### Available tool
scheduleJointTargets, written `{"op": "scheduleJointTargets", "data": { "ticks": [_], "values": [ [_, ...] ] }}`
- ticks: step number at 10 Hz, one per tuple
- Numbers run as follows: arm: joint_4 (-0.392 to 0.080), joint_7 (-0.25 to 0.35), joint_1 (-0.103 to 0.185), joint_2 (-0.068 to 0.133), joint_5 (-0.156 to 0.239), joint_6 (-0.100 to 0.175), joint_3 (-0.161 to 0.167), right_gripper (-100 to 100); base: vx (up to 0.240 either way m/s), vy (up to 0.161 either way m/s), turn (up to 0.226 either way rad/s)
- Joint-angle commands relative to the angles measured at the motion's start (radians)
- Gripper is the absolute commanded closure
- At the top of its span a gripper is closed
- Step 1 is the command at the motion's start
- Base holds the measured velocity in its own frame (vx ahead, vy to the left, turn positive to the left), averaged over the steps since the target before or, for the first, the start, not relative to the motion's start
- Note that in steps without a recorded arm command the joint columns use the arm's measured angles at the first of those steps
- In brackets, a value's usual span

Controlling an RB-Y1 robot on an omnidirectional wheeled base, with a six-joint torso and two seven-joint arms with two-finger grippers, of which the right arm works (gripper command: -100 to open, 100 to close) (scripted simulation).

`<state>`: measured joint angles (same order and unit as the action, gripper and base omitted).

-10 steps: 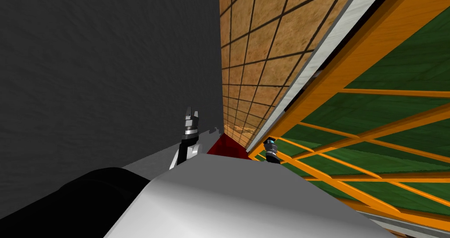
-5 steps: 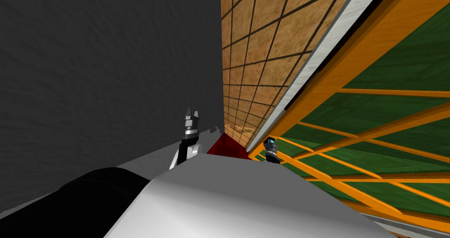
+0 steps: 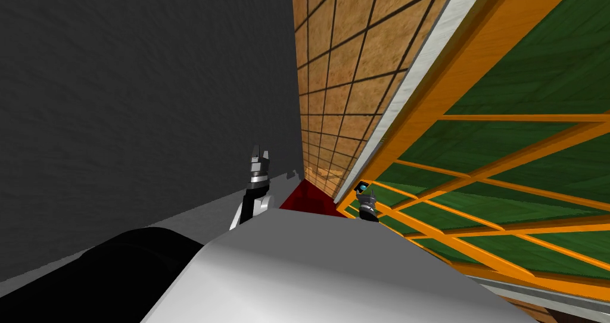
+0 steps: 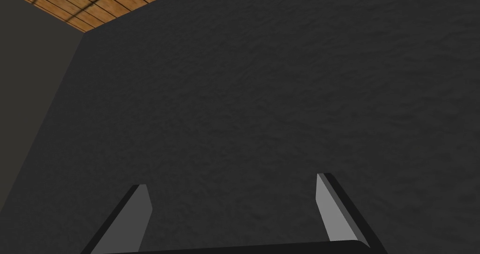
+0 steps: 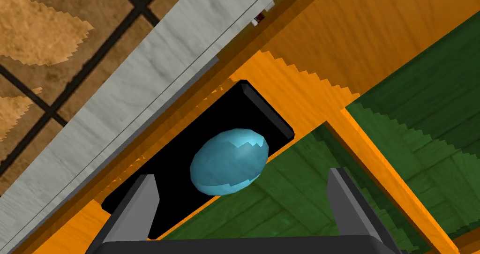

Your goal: Pull the door open

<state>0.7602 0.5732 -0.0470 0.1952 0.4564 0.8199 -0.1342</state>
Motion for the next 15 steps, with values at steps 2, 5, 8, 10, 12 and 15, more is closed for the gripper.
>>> {"op": "scheduleJointTargets", "data": {
  "ticks": [2, 5, 8, 10, 12, 15],
  "values": [
    [0.017, 0.077, -0.007, -0.01, 0.033, 0.008, 0.015, -100, -0.07, -0.02, 0.056],
    [0.027, 0.15, -0.01, -0.018, 0.062, 0.015, 0.029, -100, -0.052, -0.01, 0.029],
    [0.036, 0.225, -0.013, -0.026, 0.091, 0.023, 0.044, -100, -0.045, -0.005, 0.039],
    [0.041, 0.27, -0.015, -0.031, 0.106, 0.026, 0.051, -100, -0.03, -0.009, 0.032],
    [0.046, 0.312, -0.017, -0.035, 0.121, 0.03, 0.059, -100, -0.047, -0.013, 0.035],
    [0.055, 0.388, -0.02, -0.044, 0.151, 0.037, 0.073, -100, -0.049, -0.009, 0.037]
  ]
}}
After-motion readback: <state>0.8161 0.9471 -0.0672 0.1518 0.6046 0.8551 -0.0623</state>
